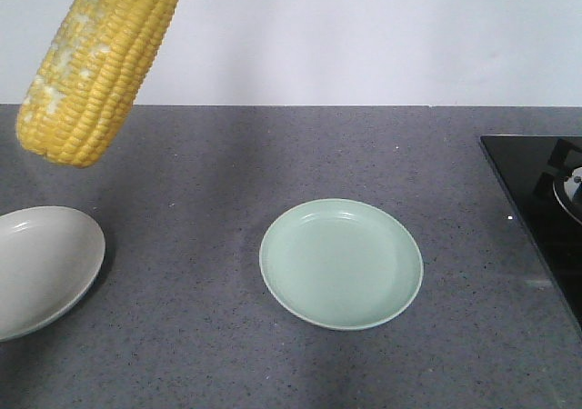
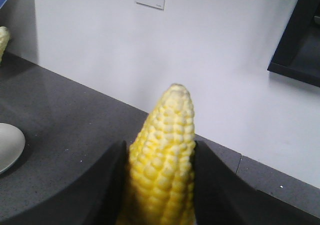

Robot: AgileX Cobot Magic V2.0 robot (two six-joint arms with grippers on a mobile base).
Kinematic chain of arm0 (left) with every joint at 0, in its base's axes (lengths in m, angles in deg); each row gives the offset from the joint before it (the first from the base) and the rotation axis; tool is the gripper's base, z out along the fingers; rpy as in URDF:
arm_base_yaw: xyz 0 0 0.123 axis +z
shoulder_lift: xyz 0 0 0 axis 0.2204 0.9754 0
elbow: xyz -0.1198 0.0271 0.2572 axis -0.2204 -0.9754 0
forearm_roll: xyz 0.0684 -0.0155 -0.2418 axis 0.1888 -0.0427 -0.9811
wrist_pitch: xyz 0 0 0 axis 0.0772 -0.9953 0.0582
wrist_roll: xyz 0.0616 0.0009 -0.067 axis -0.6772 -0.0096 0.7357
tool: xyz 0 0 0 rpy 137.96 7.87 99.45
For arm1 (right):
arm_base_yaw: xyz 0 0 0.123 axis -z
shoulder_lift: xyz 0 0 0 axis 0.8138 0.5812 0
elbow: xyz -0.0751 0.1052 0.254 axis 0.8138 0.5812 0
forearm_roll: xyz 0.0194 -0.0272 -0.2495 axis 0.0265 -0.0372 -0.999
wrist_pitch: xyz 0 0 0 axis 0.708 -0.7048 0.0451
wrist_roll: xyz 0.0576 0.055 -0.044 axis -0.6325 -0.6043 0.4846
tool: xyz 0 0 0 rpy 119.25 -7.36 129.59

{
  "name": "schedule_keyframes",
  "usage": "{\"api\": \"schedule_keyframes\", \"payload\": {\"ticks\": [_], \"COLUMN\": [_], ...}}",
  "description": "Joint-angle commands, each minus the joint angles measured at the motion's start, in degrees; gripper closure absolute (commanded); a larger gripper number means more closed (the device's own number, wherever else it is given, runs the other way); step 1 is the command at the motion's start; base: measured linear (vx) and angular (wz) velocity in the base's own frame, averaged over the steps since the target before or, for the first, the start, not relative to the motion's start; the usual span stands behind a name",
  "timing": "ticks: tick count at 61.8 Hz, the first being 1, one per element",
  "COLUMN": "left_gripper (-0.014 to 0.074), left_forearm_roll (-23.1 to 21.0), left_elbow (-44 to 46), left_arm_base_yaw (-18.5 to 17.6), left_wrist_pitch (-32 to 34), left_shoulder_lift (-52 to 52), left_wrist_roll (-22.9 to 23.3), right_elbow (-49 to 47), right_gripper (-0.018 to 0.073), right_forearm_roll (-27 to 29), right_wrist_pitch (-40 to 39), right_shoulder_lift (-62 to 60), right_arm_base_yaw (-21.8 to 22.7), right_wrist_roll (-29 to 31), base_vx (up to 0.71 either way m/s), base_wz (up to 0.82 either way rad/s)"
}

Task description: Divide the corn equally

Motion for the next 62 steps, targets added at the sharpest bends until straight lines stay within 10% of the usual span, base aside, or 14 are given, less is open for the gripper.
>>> {"api": "schedule_keyframes", "payload": {"ticks": [1,62], "left_gripper": [0.0603,0.0603], "left_forearm_roll": [-1.81,-1.81], "left_elbow": [1.47,1.47], "left_arm_base_yaw": [-0.29,-0.29], "left_wrist_pitch": [1.75,1.75], "left_shoulder_lift": [-1.66,-1.66], "left_wrist_roll": [0.64,0.64], "right_elbow": [-1.39,-1.39], "right_gripper": [0.0561,0.0561], "right_forearm_roll": [0.42,0.42], "right_wrist_pitch": [-4.74,-4.74], "right_shoulder_lift": [0.28,0.28], "right_arm_base_yaw": [0.05,0.05], "right_wrist_roll": [0.04,0.04], "base_vx": [0.00,0.00], "base_wz": [0.00,0.00]}}
